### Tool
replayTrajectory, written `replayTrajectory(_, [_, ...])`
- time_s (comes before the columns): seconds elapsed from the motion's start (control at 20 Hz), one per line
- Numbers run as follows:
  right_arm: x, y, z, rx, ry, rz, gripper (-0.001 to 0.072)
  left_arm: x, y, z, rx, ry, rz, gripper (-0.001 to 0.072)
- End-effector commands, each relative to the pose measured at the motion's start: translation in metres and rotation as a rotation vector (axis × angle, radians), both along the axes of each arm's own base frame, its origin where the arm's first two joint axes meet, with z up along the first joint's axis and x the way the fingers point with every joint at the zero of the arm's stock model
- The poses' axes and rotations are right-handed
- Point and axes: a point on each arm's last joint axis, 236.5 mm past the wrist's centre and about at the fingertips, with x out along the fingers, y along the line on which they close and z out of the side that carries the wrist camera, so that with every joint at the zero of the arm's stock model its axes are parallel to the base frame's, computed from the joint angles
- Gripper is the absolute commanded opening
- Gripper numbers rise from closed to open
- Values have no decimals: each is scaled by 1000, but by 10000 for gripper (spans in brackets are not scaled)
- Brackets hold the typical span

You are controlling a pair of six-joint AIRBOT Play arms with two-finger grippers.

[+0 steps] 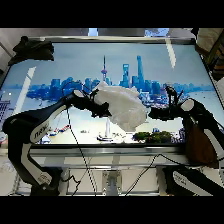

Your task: Fold the shirts.

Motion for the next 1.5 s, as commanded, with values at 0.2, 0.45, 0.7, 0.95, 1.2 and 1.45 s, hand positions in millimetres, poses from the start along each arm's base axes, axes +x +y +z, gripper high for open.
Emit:
replayTrajectory(0.2, [8, 69, 45, 337, -77, 53, 435, 36, -29, 69, -260, -75, 137, 16])
replayTrajectory(0.45, [-4, 77, 49, 373, -44, 96, 435, 31, -29, 70, -266, -68, 121, 16])
replayTrajectory(0.7, [-9, 76, 52, 352, -61, 141, 430, 30, -29, 71, -268, -70, 115, 16])
replayTrajectory(0.95, [-4, 60, 82, 277, -172, 75, 423, 32, -29, 70, -265, -77, 119, 16])
replayTrajectory(1.2, [-23, 98, 63, 348, -125, 73, 424, 30, -29, 71, -270, -84, 104, 16])
replayTrajectory(1.45, [-28, 106, 35, 337, -108, 2, 423, 30, -29, 71, -271, -91, 99, 16])
